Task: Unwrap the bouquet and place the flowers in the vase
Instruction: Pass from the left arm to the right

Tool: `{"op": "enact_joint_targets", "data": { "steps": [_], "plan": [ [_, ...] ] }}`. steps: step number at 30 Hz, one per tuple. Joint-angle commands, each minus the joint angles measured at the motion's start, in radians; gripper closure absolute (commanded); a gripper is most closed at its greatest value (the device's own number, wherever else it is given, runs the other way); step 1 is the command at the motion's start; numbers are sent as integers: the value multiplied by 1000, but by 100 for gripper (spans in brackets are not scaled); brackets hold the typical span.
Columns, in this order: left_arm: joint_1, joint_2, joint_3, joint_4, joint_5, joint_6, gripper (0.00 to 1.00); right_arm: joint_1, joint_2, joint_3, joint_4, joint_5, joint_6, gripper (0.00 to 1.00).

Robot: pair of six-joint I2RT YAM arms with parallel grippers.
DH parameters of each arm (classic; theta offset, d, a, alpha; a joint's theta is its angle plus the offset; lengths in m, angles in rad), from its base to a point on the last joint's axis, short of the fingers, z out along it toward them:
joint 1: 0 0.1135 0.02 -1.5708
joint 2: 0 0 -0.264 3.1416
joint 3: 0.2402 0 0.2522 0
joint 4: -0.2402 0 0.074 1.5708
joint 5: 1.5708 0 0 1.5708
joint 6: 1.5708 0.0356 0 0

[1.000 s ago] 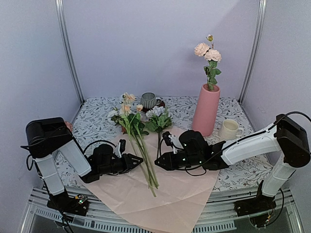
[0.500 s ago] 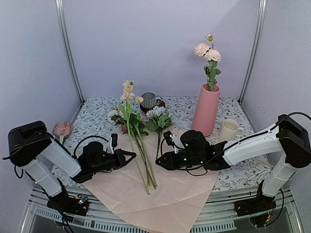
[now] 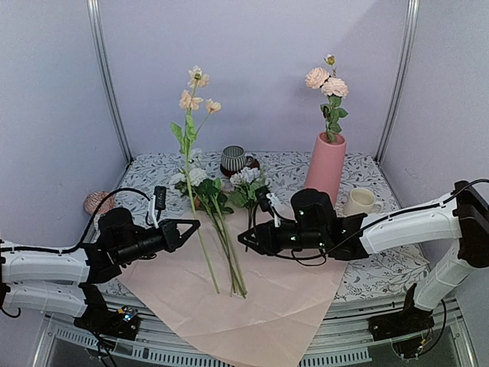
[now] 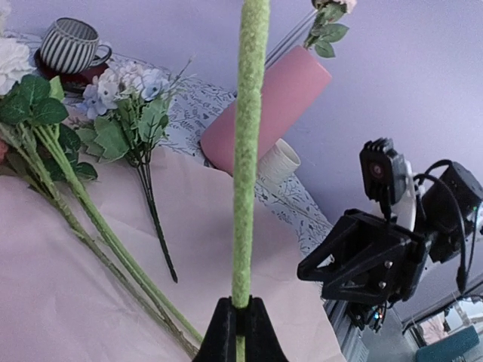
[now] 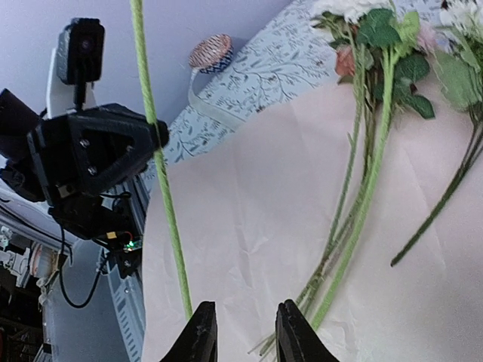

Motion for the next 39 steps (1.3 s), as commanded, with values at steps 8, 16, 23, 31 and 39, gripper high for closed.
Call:
{"op": "enact_joint_targets", "data": {
  "steps": [8,16,23,31,39],
  "plan": [
    [-62,-33,61,33,249,194,100,-3,-19,268,53,-152,-181,57],
    [-146,-20,69,62,217,245,100,-3,23,347,21,-180,-194,53],
    [-175,11,71,99,214,245,100,-3,24,347,39,-191,-196,55],
    [-195,41,80,115,218,257,100,-3,22,336,64,-179,-191,75],
    [-202,27,68,120,198,265,61,-27,-71,226,123,-124,-162,97]
  ]
}}
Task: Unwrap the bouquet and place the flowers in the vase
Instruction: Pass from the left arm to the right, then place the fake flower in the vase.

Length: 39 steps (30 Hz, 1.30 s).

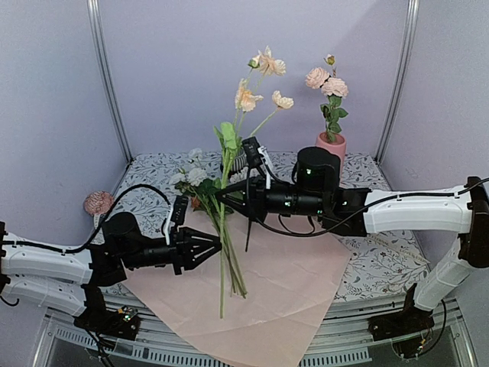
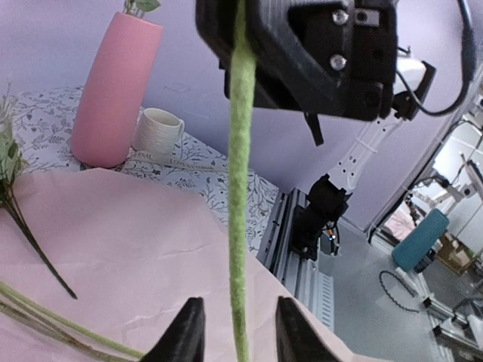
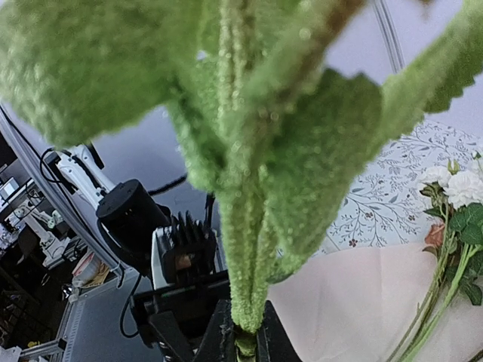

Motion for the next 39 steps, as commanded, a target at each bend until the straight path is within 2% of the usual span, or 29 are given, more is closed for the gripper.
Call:
{"op": "enact_joint_targets", "data": {
  "steps": [1,3,4,9,14,20,24,30,33,39],
  "plan": [
    [-10,-12,14,35,-23,9,47,-27,-78,-71,40,39,23,97],
    [-10,-24,6,31,-47,2,12,-42,-121,-107,30,47,24,97],
    [-10,-33,1,31,-58,1,3,-51,-144,-127,18,59,20,98],
    [-8,-109,-17,-8,-129,28,2,-91,-294,-207,-98,193,-21,97],
    [-5,-138,9,-103,-182,89,2,-121,-428,-195,-291,427,-94,97],
    [-1,-117,-4,-94,-194,88,2,-125,-571,-157,-443,719,-196,97],
    [-1,-91,-19,-65,-189,71,2,-139,-631,-137,-482,876,-270,97],
    [0,-56,0,-59,-186,67,2,-234,-654,-98,-502,906,-309,94],
    [-1,-45,17,-71,-190,71,2,-288,-647,-71,-502,896,-319,97],
    [-1,-46,21,-94,-202,75,3,-333,-644,18,-494,931,-372,97]
  ]
}}
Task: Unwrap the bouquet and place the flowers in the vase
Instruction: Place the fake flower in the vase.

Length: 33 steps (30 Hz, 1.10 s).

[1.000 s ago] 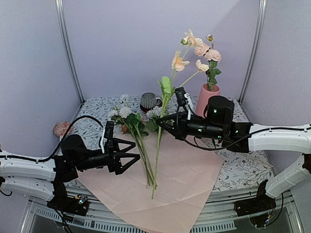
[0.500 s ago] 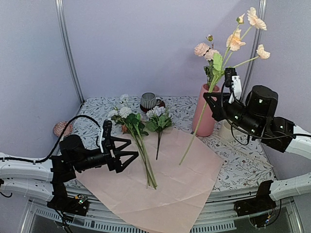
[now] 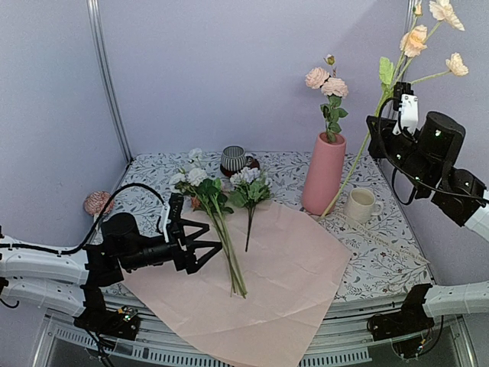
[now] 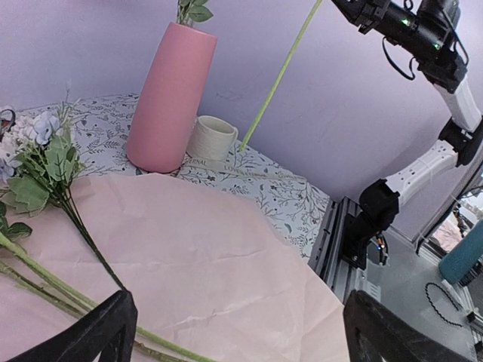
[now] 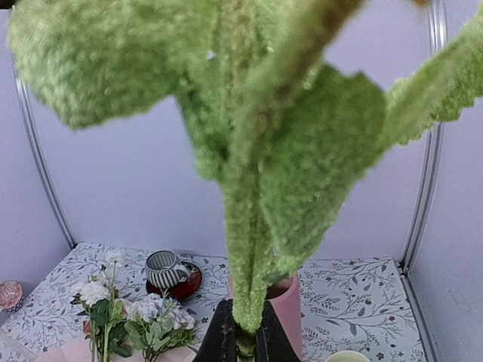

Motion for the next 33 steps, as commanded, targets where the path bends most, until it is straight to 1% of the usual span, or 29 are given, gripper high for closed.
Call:
{"op": "enact_joint_targets", "data": {
  "steps": [1,7,14,18,22,33],
  "plan": [
    [3,-2,21,-13,-22,7,3,-23,-6,96,19,62,-82,97],
    [3,-1,26,-14,-24,5,3,-30,14,174,131,78,-186,97],
    [3,-3,38,-25,-16,11,3,-37,120,262,278,84,-318,98],
    [3,-14,41,-28,-9,7,3,-42,196,364,306,74,-371,98],
    [5,-19,37,-30,-20,7,4,-43,250,430,328,71,-412,98],
    [5,-33,38,-47,-31,8,4,-77,308,491,346,38,-429,98]
  ]
}}
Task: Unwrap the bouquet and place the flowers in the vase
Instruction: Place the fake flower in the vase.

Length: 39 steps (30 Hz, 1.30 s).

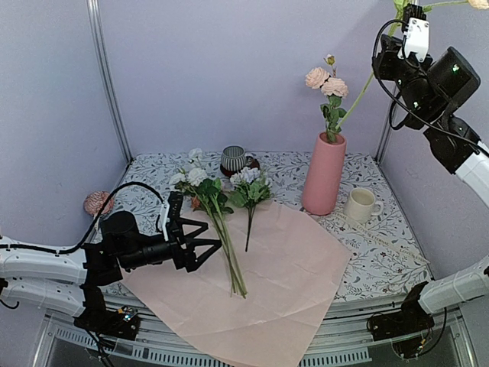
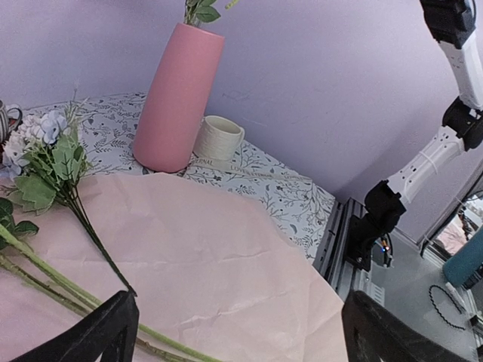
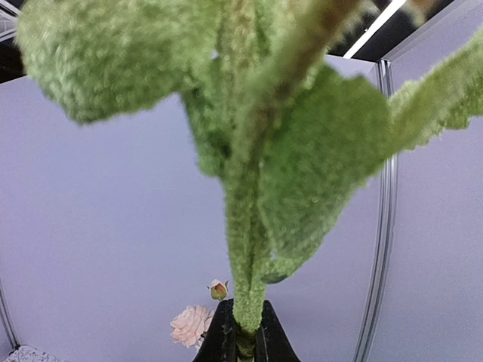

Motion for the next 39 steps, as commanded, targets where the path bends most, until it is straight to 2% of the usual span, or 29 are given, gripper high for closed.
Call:
{"op": "enact_joint_targets", "data": {
  "steps": [1,19,29,39],
  "plan": [
    [5,-20,20,-6,-11,8,4,-22,22,36,27,-25,-6,98],
    [5,-23,17,-22,-32,5,4,-93,99,-3,-25,-94,94,98],
    [5,-19,13,-23,-36,3,4,-132,138,-17,-128,-167,189,98],
    [5,-17,10,-23,-36,2,5,-199,144,-173,-149,-257,331,98]
  ]
}}
